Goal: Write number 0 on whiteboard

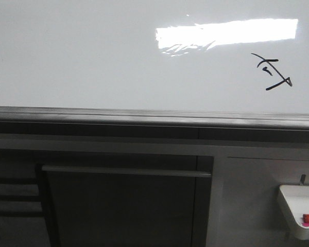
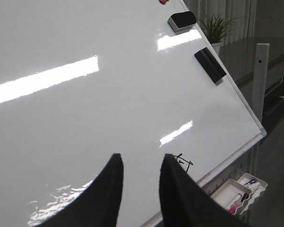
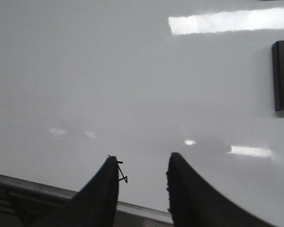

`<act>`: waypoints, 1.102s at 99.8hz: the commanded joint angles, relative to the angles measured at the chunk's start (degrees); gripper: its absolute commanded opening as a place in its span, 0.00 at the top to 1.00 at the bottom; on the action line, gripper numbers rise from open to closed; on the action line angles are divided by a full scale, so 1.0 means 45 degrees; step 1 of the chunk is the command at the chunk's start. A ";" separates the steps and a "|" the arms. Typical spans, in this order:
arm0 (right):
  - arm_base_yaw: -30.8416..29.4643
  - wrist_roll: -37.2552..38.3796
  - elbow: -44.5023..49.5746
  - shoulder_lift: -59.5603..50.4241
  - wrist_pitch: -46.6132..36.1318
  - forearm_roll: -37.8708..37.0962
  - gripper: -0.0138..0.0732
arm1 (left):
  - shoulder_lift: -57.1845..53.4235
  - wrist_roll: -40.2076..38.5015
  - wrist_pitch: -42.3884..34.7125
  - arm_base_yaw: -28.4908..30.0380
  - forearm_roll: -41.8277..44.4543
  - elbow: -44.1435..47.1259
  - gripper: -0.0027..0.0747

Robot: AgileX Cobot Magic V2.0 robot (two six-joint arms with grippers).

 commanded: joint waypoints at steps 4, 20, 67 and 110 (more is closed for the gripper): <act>-0.0004 0.0180 0.1405 -0.1082 -0.1540 -0.0431 0.59 | -0.0956 -0.0830 -0.1684 0.0025 0.0292 0.1733 0.75; -0.0004 0.0180 0.3008 -0.2275 -0.2345 0.0145 0.59 | -0.1354 -0.1124 -0.2361 0.0025 0.0102 0.3666 0.75; -0.0004 0.0180 0.3456 -0.2420 -0.2094 0.0209 0.92 | -0.1354 -0.1124 -0.2917 0.0025 -0.0091 0.4218 0.99; -0.0004 0.0180 0.3456 -0.2420 -0.2061 0.0209 0.93 | -0.1354 -0.1124 -0.2897 0.0025 -0.0418 0.4218 0.99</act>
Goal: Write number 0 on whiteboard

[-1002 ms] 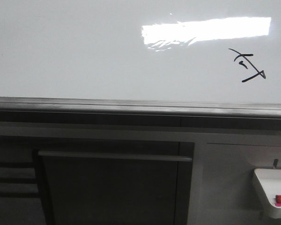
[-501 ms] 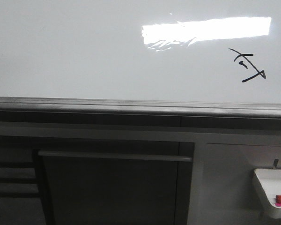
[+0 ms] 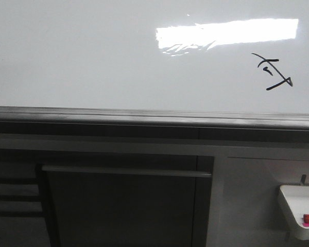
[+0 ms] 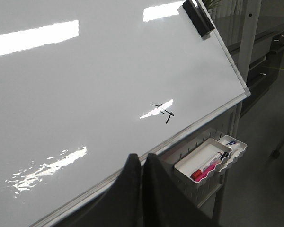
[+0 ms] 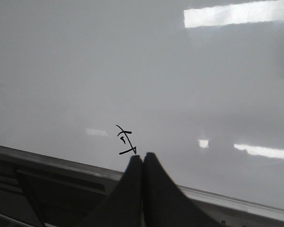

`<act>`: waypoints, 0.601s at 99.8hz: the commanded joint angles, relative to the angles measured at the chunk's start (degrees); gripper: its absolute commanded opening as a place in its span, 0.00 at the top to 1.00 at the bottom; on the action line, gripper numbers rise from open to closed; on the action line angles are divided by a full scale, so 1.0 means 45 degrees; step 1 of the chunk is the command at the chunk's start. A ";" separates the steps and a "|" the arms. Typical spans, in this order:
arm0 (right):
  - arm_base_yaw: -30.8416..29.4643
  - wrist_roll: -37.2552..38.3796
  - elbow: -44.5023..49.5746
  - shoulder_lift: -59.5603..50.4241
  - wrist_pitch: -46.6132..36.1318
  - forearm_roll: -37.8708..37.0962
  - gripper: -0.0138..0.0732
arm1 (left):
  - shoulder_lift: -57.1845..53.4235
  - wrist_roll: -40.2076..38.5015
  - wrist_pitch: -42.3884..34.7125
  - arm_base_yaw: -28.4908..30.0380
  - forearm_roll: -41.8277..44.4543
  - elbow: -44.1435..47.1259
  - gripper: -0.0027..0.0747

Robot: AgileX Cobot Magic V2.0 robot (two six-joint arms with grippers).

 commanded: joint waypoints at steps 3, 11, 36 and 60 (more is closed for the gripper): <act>-0.0004 -0.0012 -0.0184 0.0267 -0.0932 -0.0279 0.93 | 0.0121 -0.0150 -0.1041 0.0025 -0.0362 -0.0293 0.99; -0.0004 -0.0012 -0.0184 0.0267 -0.0932 -0.0279 0.93 | 0.0121 -0.0150 -0.1041 0.0025 -0.0634 -0.0293 0.99; -0.0004 -0.0012 -0.0184 0.0267 -0.0932 -0.0279 0.93 | 0.0121 -0.0150 -0.1041 0.0025 -0.0874 -0.0293 0.99; -0.0004 -0.0012 -0.0184 0.0267 -0.0932 -0.0279 0.93 | 0.0121 -0.0150 -0.1041 0.0025 -0.0874 -0.0293 0.99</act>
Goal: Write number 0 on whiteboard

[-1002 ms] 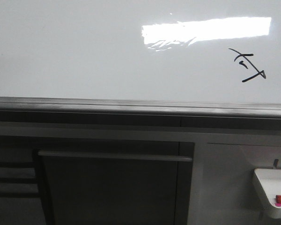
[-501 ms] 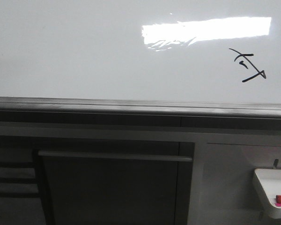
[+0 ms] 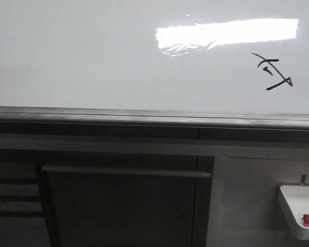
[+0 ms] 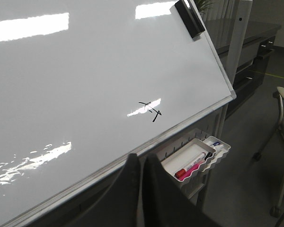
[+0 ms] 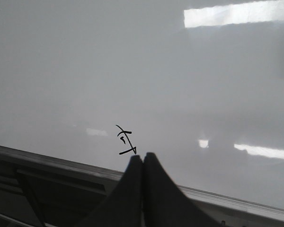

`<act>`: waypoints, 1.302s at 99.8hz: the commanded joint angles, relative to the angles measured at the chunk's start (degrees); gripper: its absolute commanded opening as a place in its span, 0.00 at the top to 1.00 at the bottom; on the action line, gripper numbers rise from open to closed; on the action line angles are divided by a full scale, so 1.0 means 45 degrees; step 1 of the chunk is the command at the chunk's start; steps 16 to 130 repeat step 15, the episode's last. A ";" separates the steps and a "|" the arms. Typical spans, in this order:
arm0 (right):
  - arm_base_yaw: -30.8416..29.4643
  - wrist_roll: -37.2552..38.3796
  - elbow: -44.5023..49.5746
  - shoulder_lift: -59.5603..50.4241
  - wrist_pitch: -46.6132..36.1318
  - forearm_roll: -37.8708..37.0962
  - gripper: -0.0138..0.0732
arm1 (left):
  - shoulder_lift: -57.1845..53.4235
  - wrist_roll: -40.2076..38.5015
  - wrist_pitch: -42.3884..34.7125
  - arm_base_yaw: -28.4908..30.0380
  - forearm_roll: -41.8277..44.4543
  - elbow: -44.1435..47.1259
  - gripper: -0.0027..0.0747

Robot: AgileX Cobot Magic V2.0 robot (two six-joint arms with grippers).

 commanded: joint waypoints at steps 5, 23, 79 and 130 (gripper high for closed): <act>-0.0004 -0.0012 -0.0184 0.0267 -0.0932 -0.0279 0.93 | 0.0121 -0.0122 -0.1041 0.0025 -0.0018 -0.0293 0.99; -0.0004 -0.0012 -0.0184 0.0267 -0.0932 -0.0279 0.93 | 0.0121 -0.0122 -0.1041 0.0025 -0.0018 -0.0293 0.99; -0.0004 -0.0012 -0.0184 0.0267 -0.0932 -0.0279 0.93 | 0.0121 -0.0122 -0.1041 0.0025 -0.0018 -0.0293 0.99; -0.0004 -0.0012 -0.0184 0.0267 -0.0932 -0.0279 0.93 | 0.0121 -0.0122 -0.1041 0.0025 -0.0018 -0.0293 0.99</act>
